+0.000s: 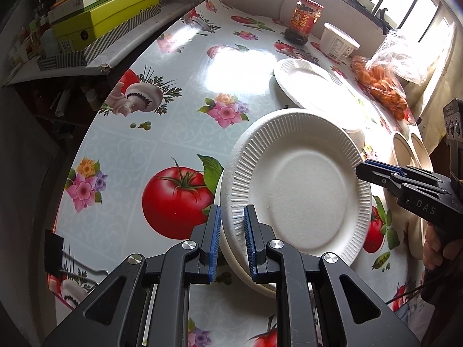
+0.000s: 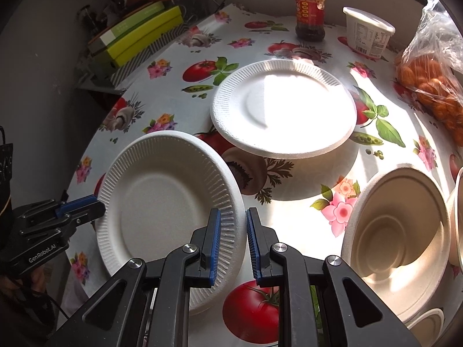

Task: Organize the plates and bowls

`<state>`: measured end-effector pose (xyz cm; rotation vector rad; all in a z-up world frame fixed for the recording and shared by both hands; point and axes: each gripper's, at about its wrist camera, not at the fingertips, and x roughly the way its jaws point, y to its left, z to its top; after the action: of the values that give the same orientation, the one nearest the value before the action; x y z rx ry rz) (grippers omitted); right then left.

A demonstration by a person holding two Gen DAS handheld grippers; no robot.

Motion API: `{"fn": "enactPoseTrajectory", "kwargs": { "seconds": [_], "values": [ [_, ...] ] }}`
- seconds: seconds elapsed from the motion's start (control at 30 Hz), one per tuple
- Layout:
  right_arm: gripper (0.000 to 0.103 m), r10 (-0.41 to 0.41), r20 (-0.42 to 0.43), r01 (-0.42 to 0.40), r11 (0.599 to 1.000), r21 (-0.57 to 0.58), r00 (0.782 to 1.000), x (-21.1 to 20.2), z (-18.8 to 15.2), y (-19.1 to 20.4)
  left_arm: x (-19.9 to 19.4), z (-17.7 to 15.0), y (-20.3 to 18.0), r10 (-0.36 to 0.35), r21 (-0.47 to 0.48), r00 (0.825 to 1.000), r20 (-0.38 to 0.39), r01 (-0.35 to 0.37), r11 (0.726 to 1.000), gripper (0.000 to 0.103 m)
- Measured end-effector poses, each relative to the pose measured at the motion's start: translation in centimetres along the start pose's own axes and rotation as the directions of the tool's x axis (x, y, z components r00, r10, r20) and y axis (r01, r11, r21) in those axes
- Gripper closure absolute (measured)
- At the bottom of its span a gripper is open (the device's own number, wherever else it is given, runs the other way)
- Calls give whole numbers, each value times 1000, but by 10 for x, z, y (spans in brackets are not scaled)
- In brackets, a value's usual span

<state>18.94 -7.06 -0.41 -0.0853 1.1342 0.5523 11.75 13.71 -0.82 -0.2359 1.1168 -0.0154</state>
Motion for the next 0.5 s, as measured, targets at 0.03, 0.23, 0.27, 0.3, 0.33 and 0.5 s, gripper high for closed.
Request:
{"fn": "enactPoseTrajectory", "kwargs": {
  "seconds": [0.03, 0.23, 0.27, 0.3, 0.33, 0.5],
  "values": [
    [85, -2, -1, 2, 1000, -1, 1000, 1, 0, 1, 0, 0, 0, 0, -1, 1000, -1, 0, 1000, 86],
    [85, -11, -12, 11, 1000, -6, 1000, 4, 0, 2, 4, -2, 2, 3, 0, 1000, -13, -3, 1000, 86],
    [85, -12, -14, 12, 1000, -6, 1000, 5, -1, 2, 5, -2, 2, 3, 0, 1000, -15, -3, 1000, 86],
    [85, -12, -16, 12, 1000, -5, 1000, 5, -1, 2, 5, -2, 2, 3, -1, 1000, -17, -3, 1000, 86],
    [85, -14, -18, 14, 1000, -5, 1000, 5, -1, 2, 6, -2, 2, 3, -1, 1000, -17, -3, 1000, 86],
    [85, -16, -23, 16, 1000, -3, 1000, 7, 0, 2, 6, -3, 2, 4, -2, 1000, -18, -4, 1000, 86]
  ]
}}
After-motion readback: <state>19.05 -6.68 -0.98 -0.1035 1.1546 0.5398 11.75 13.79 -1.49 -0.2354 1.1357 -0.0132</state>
